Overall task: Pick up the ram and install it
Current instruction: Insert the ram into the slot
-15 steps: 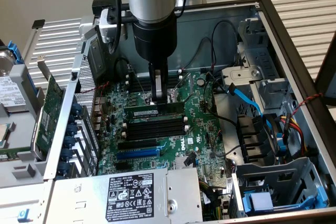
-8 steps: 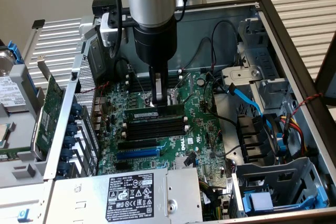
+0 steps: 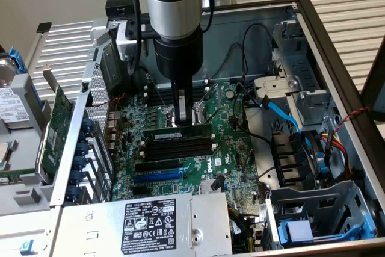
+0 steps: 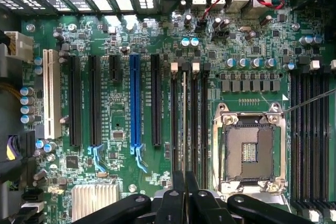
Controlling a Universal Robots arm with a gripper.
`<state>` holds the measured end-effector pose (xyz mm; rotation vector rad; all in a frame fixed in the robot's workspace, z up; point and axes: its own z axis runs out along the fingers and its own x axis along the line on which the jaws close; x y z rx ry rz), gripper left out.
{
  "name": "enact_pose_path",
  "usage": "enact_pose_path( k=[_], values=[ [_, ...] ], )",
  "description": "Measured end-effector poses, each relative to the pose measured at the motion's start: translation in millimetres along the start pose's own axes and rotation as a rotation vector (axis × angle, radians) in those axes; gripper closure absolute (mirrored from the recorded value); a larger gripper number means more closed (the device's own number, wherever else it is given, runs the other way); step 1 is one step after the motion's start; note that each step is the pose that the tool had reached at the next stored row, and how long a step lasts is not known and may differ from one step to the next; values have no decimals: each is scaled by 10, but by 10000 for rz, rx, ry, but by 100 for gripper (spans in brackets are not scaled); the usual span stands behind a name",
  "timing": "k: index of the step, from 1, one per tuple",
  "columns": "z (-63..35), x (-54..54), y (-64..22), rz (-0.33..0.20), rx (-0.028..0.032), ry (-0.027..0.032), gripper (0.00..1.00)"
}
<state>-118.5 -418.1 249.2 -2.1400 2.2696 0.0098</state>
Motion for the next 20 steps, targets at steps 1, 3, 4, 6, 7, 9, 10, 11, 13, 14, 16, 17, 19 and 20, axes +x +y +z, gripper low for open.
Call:
enact_pose_path(
  k=[1, 3, 4, 6, 7, 9, 10, 11, 13, 14, 16, 17, 19, 20],
  values=[
    [3, 2, 0, 1, -2, 3, 87],
    [7, 13, 0, 0, 0, 0, 87],
    [9, 16, 0, 0, 0, 0, 87],
    [14, 20, 2, -9, 0, -1, 87],
    [15, 21, 4, -21, 0, 0, 87],
    [19, 23, 8, -52, -2, 1, 87],
    [21, 24, 9, -65, -2, 1, 87],
    [24, 26, 10, -79, -2, 1, 87],
    [29, 29, 11, -114, -3, -1, 87],
    [31, 29, 11, -131, -4, 1, 87],
    [34, 30, 11, -143, -5, 1, 87],
    [40, 29, 10, -143, -2, -2, 87],
    [52, 30, 11, -139, -3, -1, 87],
    [58, 30, 11, -132, -3, -1, 87]
  ],
)
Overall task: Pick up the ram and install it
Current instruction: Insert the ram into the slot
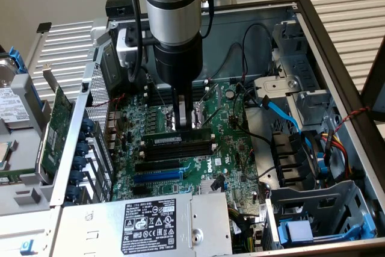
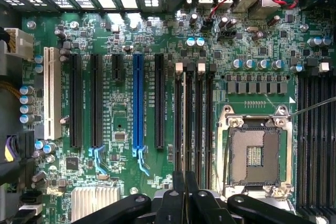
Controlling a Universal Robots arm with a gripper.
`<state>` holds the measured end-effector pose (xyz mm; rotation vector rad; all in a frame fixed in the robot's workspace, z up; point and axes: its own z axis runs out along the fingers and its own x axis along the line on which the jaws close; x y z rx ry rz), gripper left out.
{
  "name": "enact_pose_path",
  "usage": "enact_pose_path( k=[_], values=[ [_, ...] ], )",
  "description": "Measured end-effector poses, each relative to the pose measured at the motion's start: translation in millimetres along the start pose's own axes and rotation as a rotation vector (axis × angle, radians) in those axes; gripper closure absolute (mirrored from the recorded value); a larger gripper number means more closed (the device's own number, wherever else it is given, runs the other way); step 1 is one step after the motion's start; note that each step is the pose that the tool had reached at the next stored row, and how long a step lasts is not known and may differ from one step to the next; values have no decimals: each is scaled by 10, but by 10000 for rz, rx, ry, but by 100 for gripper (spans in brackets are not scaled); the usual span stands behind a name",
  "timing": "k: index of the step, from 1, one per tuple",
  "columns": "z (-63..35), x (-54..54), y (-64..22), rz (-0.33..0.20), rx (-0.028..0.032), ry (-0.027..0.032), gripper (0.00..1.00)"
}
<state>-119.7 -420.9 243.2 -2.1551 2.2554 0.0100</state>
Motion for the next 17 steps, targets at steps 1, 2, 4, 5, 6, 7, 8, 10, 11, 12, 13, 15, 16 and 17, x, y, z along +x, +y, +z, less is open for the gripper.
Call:
enact_pose_path(
  k=[1, 2, 4, 5, 6, 7, 8, 10, 11, 12, 13, 15, 16, 17],
  values=[
    [6, 0, 0, 13, 0, 0, 87],
    [11, 0, 0, 25, 0, 0, 87],
    [15, 2, 1, 45, 0, 2, 87],
    [20, 1, 0, 47, 2, 0, 87],
    [24, 2, 1, 50, 1, 0, 87],
    [28, 2, 2, 51, 1, 0, 87],
    [31, 3, 4, 54, 0, 2, 87],
    [37, 4, 9, 56, 1, 1, 87],
    [39, 6, 10, 56, 2, 0, 87],
    [41, 9, 11, 56, 2, 0, 87],
    [42, 14, 11, 57, 2, -1, 87],
    [45, 21, 11, 58, 2, 0, 87],
    [45, 26, 10, 57, 1, 0, 87],
    [45, 32, 10, 57, 0, 1, 87]
  ],
)
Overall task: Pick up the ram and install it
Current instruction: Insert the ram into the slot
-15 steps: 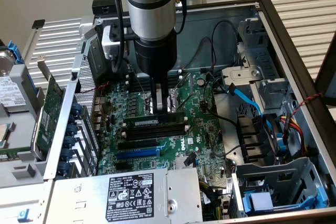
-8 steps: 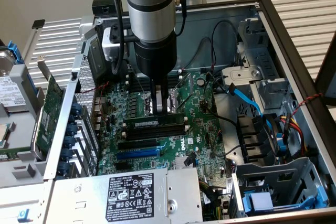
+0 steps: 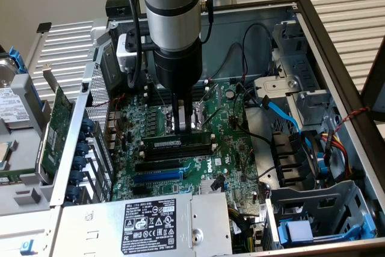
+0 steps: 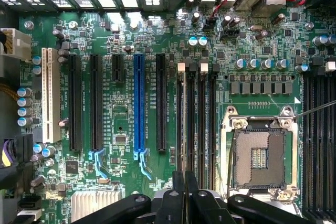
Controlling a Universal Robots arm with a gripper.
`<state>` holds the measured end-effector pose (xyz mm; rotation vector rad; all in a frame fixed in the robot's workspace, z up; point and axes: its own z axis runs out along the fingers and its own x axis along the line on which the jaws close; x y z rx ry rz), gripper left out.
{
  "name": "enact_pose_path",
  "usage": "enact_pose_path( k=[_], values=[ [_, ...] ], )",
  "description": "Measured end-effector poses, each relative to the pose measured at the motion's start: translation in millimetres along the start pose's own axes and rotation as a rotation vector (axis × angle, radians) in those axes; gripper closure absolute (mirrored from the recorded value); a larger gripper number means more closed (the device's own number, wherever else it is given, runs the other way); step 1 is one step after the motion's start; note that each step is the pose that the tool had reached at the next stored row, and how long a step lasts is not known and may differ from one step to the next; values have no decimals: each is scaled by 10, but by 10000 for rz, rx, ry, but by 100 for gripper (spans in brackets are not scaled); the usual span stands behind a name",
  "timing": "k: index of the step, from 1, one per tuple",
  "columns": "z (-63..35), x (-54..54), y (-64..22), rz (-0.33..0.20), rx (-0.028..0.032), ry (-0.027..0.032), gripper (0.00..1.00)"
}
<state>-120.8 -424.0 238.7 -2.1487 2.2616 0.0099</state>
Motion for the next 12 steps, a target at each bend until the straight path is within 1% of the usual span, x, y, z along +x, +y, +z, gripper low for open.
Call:
enact_pose_path(
  k=[12],
  values=[
    [16, -1, -1, -44, -1, -3, 87]
  ],
)
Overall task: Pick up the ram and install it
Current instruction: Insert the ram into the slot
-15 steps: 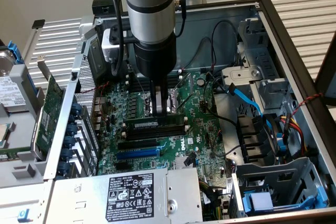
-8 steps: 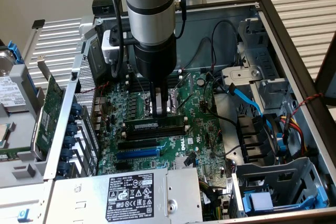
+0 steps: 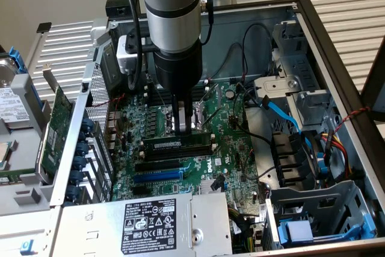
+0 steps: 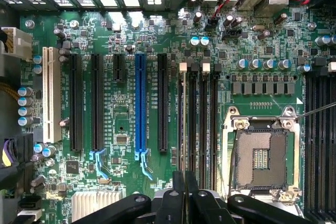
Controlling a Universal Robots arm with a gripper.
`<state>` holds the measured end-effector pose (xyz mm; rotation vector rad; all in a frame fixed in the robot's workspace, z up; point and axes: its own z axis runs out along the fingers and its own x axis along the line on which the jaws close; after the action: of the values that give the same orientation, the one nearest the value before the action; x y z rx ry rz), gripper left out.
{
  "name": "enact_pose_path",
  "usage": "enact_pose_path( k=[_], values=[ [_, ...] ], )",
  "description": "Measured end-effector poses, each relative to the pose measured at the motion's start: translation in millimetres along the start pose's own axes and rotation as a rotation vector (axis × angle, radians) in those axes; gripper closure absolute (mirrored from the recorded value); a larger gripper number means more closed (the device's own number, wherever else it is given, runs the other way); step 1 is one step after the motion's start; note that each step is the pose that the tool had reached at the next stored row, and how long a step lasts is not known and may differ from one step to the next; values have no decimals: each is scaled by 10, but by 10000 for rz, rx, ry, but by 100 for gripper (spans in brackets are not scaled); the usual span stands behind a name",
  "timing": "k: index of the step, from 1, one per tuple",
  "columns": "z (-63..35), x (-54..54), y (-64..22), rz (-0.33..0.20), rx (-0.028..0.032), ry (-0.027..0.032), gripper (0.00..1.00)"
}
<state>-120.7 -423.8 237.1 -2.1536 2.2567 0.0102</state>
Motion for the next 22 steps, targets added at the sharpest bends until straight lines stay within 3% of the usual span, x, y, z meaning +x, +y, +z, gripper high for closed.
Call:
enact_pose_path(
  k=[22],
  values=[
    [64, -21, 4, 0, -3, 3, 87]
  ],
)
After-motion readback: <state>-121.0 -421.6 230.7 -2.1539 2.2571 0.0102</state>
